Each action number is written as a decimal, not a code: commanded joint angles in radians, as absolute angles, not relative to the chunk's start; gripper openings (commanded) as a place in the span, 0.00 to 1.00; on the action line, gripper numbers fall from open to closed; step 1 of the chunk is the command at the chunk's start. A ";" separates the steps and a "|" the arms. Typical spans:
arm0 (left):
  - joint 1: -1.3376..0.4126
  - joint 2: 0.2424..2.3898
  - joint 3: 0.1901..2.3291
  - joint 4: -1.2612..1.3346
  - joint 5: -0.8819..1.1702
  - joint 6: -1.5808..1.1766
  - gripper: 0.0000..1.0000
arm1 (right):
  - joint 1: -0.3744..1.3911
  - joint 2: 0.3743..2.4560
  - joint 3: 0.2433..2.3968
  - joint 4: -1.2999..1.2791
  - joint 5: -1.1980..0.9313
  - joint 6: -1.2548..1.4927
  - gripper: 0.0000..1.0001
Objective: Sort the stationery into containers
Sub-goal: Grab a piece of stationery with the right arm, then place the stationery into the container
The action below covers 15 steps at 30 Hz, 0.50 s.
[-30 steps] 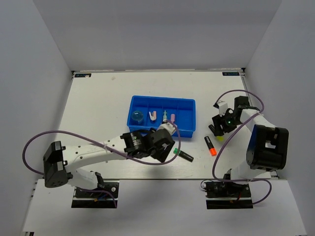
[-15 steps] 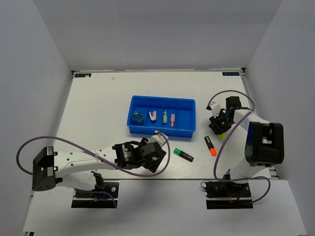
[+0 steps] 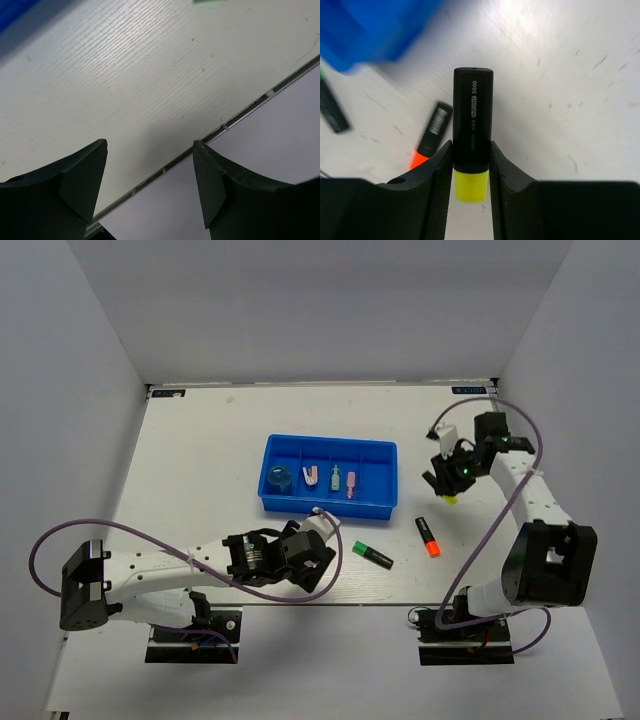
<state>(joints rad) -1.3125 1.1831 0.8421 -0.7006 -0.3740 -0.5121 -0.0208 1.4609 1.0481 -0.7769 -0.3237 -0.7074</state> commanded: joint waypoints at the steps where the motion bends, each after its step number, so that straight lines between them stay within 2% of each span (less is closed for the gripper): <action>1: -1.321 1.170 0.839 -0.666 -0.365 -0.471 0.80 | -0.002 1.410 1.221 -0.936 -0.576 -0.598 0.00; 3: -1.319 1.190 0.850 -0.649 -0.345 -0.443 0.78 | 0.047 1.461 1.293 -0.899 -0.635 -0.478 0.00; 8: -1.321 1.238 0.888 -0.658 -0.313 -0.431 0.77 | 0.190 1.554 1.292 -0.684 -0.603 -0.016 0.00; 11: -1.321 1.246 0.894 -0.676 -0.317 -0.448 0.77 | 0.267 1.601 1.313 -0.598 -0.525 0.124 0.00; 15: -1.322 1.217 0.885 -0.673 -0.336 -0.462 0.77 | 0.342 1.617 1.324 -0.551 -0.257 0.221 0.00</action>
